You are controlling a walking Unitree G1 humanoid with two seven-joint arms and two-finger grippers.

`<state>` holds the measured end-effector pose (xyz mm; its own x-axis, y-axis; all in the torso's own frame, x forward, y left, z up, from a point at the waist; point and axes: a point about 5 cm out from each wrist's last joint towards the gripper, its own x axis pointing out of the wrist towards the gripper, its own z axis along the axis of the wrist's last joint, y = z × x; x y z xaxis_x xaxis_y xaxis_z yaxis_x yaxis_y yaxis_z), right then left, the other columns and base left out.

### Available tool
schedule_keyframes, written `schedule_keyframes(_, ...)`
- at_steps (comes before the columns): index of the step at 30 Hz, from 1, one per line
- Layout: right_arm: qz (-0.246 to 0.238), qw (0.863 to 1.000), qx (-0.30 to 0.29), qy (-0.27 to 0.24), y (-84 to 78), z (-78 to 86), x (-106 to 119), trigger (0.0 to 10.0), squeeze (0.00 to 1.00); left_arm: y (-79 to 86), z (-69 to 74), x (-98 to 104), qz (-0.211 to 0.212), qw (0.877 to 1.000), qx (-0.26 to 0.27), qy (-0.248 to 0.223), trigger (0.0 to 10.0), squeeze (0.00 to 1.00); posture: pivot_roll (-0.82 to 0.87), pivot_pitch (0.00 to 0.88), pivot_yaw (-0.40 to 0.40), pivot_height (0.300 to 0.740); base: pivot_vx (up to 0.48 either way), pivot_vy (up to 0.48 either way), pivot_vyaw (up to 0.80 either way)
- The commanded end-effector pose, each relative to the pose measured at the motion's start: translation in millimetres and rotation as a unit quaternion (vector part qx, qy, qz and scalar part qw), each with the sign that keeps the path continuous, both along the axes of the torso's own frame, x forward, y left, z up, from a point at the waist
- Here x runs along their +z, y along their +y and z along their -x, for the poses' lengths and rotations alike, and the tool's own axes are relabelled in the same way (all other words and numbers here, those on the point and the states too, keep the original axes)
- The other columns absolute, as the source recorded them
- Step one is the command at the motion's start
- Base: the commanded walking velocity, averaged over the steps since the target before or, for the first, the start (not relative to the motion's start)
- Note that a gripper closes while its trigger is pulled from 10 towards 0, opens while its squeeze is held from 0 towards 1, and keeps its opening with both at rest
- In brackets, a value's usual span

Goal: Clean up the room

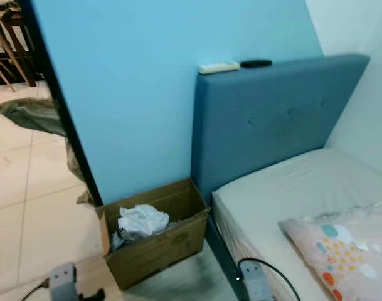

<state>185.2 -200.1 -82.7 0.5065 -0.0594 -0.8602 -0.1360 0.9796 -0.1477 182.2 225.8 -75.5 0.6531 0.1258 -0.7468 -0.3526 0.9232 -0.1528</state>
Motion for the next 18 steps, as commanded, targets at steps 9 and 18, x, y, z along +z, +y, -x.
schedule_keyframes(9,-0.001,1.0,0.0,0.0,1.2,1.2,-0.7,10.0,0.0,-0.2,-11.5,6.6,0.005,1.0,-0.01,-0.027,10.0,0.0,0.02,0.02,-0.068,0.732,0.0,0.0,0.0)
schedule_keyframes(18,0.0,1.0,0.002,0.0,1.0,0.7,-0.5,10.0,0.0,-4.4,-20.4,10.9,0.019,0.999,-0.016,-0.046,10.0,0.0,0.02,0.017,-0.069,0.732,0.0,-0.48,0.0)
